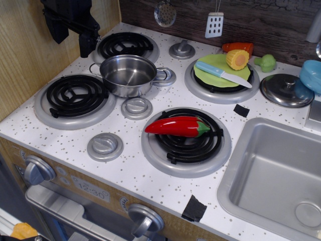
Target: Put pepper in pan
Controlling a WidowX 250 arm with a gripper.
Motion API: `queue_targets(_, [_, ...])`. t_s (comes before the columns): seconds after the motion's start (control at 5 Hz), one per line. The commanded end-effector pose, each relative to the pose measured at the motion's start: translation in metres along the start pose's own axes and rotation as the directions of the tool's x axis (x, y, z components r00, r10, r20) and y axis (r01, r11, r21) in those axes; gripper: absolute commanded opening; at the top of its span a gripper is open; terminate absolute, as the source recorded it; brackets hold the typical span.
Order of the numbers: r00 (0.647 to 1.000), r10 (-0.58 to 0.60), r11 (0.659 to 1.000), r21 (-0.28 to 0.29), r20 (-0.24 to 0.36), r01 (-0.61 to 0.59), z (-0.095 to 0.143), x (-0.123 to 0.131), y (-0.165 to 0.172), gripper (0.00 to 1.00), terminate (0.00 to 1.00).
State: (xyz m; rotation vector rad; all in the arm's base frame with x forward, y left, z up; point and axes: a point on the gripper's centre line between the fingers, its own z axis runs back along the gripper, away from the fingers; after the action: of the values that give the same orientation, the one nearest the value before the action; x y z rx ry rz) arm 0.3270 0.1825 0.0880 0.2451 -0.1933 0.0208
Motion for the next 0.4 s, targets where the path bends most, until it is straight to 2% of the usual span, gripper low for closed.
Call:
queue_targets(0.0, [1.000, 0.000, 1.000, 0.000, 0.000, 0.000, 0.000, 0.000, 0.000, 1.00, 0.00])
queue_targets(0.2, [0.999, -0.039, 0.999, -0.012, 0.031, 0.039, 0.028, -0.007, -0.025, 1.00, 0.00])
